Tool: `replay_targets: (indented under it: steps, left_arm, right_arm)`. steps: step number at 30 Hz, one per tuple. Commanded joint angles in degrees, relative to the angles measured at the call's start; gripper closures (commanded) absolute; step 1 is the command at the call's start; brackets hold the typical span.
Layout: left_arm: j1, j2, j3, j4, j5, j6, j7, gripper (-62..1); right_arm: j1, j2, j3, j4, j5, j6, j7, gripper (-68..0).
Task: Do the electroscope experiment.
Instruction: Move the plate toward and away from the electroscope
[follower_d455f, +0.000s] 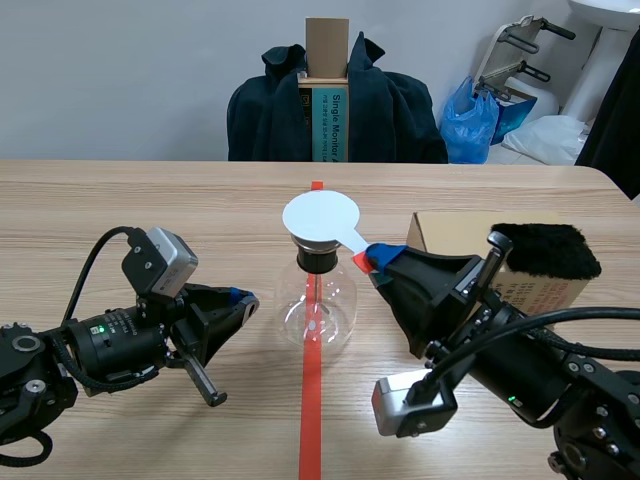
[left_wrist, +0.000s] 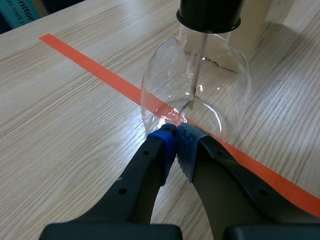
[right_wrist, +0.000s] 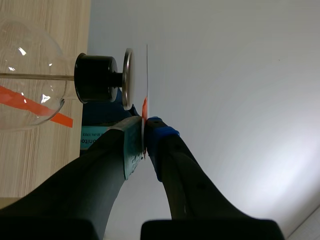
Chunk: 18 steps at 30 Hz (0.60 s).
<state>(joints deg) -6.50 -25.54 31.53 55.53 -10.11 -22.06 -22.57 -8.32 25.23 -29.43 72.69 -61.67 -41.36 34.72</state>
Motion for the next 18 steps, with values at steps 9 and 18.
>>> replay_targets:
  steps: [9, 18]
  left_arm:
    - [-0.15, 0.59, -0.57, 1.40, -0.74, 0.11, -0.57, -2.9]
    - [-0.15, 0.59, -0.57, 1.40, -0.74, 0.11, -0.57, -2.9]
  right_arm:
    - [0.70, 0.15, 0.44, 1.86, 0.79, -0.81, -0.87, -0.8]
    - [0.70, 0.15, 0.44, 1.86, 0.79, -0.76, -11.30, -0.8]
